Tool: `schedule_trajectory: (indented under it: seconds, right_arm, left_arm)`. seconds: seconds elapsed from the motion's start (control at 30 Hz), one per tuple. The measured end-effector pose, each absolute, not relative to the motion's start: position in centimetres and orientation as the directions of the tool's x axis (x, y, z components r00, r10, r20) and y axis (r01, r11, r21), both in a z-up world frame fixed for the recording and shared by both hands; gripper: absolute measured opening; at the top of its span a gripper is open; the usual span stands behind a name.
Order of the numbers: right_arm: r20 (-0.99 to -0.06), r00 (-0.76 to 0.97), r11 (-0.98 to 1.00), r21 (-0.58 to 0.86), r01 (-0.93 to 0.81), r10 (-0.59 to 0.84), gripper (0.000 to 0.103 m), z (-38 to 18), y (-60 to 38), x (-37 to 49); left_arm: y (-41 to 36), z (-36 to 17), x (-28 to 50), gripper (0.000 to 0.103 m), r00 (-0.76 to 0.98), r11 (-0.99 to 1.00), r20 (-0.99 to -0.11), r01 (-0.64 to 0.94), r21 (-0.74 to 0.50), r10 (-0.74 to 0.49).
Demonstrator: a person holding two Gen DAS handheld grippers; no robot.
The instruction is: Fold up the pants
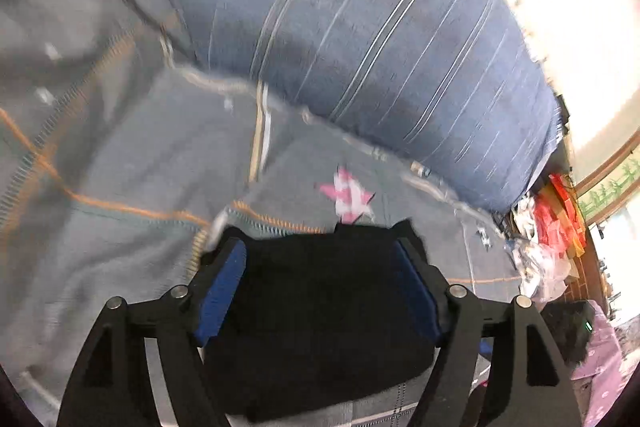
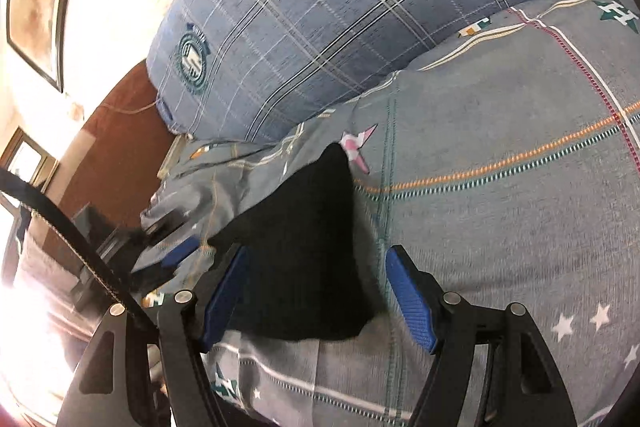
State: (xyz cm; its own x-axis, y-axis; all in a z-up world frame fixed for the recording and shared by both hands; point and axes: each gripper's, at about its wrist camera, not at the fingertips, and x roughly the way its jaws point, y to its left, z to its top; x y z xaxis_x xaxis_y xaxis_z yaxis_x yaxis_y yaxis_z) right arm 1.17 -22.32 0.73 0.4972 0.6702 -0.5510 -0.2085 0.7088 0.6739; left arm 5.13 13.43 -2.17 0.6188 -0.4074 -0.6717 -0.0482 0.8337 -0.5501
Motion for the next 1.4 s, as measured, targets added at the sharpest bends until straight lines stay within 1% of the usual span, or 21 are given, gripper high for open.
schedule_trajectory:
  seconds: [0.07, 0.13, 0.27, 0.4, 0.53, 0.6, 0.7, 0.77, 0.8, 0.83, 0.87, 0.9, 0.97, 1.0, 1.03, 1.1, 1.17, 1.27, 1.4]
  right_arm:
    - [-0.561, 0.489, 0.716, 0.664, -0.215, 0.668, 0.077, 0.4, -22.0, 0.4]
    - [-0.570, 0.485, 0.724, 0.654, -0.221, 0.663, 0.077, 0.1, -21.8, -0.2]
    - [-0.587, 0.480, 0.739, 0.633, -0.231, 0.652, 0.077, -0.4, -21.4, -0.7]
    - [-0.593, 0.473, 0.741, 0.632, -0.228, 0.651, 0.077, -0.5, -21.1, 0.0]
    - [-0.615, 0.455, 0.751, 0.623, -0.220, 0.644, 0.078, -1.1, -20.9, 2.4]
    - [-0.629, 0.430, 0.751, 0.622, -0.221, 0.648, 0.078, -1.7, -20.2, 4.2]
    - [-0.626, 0.362, 0.718, 0.655, -0.236, 0.691, 0.078, -3.0, -18.2, 6.8]
    - [-0.638, 0.312, 0.709, 0.661, -0.248, 0.704, 0.078, -4.0, -16.4, 8.1]
    - [-0.642, 0.294, 0.705, 0.662, -0.254, 0.708, 0.074, -4.4, -15.5, 8.5]
    - [-0.637, 0.283, 0.696, 0.669, -0.261, 0.717, 0.068, -4.6, -15.0, 8.7]
    - [-0.647, 0.293, 0.710, 0.651, -0.269, 0.704, 0.067, -4.2, -14.5, 8.5]
    - [-0.650, 0.303, 0.717, 0.635, -0.287, 0.697, 0.061, -3.6, -14.2, 8.2]
    - [-0.658, 0.328, 0.735, 0.592, -0.332, 0.678, 0.056, -1.9, -13.9, 7.5]
    - [-0.649, 0.332, 0.729, 0.593, -0.343, 0.684, 0.047, -1.3, -14.1, 7.3]
    - [-0.625, 0.326, 0.704, 0.620, -0.346, 0.710, 0.045, -0.6, -14.5, 7.3]
    - [-0.600, 0.342, 0.691, 0.634, -0.349, 0.723, 0.045, 0.7, -15.2, 7.3]
    - [-0.595, 0.381, 0.706, 0.601, -0.373, 0.708, 0.045, 2.1, -15.7, 7.4]
    - [-0.605, 0.419, 0.736, 0.569, -0.368, 0.677, 0.044, 2.7, -16.3, 8.7]
    - [-0.606, 0.432, 0.740, 0.601, -0.302, 0.668, 0.045, 1.0, -18.0, 11.0]
  left_arm:
    - [13.3, -4.4, 6.5, 0.074, 0.582, 0.838, -0.709, -0.083, -0.539, -0.398]
    - [13.3, -5.2, 7.2, 0.074, 0.573, 0.840, -0.722, -0.103, -0.533, -0.388]
    - [13.9, -4.7, 7.1, 0.074, 0.570, 0.813, -0.705, -0.108, -0.573, -0.421]
    - [15.4, -3.7, 4.9, 0.074, 0.605, 0.763, -0.645, -0.092, -0.639, -0.467]
    - [16.9, -4.7, 3.1, 0.081, 0.609, 0.734, -0.616, -0.081, -0.675, -0.500]
    - [17.2, -5.9, 3.0, 0.082, 0.588, 0.733, -0.627, -0.082, -0.675, -0.511]
    - [16.5, -8.3, 3.7, 0.087, 0.531, 0.708, -0.629, -0.074, -0.702, -0.568]
    - [15.6, -9.2, 4.1, 0.089, 0.517, 0.734, -0.656, -0.074, -0.675, -0.551]
    - [15.2, -8.8, 4.0, 0.090, 0.522, 0.751, -0.661, -0.059, -0.658, -0.539]
    - [14.7, -8.4, 4.0, 0.084, 0.512, 0.766, -0.675, -0.049, -0.640, -0.531]
    - [14.4, -8.0, 4.0, 0.078, 0.510, 0.764, -0.670, -0.038, -0.644, -0.539]
    - [14.1, -7.6, 4.0, 0.073, 0.509, 0.765, -0.670, -0.033, -0.643, -0.541]
    - [13.7, -6.6, 3.9, 0.071, 0.522, 0.769, -0.665, -0.025, -0.638, -0.535]
    - [13.5, -5.9, 3.9, 0.071, 0.535, 0.768, -0.658, -0.027, -0.640, -0.530]
    - [13.4, -5.4, 4.1, 0.071, 0.545, 0.768, -0.654, -0.028, -0.640, -0.525]
    - [13.0, -4.5, 4.6, 0.071, 0.562, 0.755, -0.630, -0.014, -0.656, -0.537]
    - [12.4, -3.6, 5.9, 0.071, 0.563, 0.757, -0.626, -0.002, -0.653, -0.539]
    - [10.8, -3.1, 8.5, 0.071, 0.553, 0.785, -0.651, 0.010, -0.619, -0.520]
    - [8.6, -4.6, 11.8, 0.071, 0.506, 0.807, -0.697, -0.003, -0.590, -0.508]
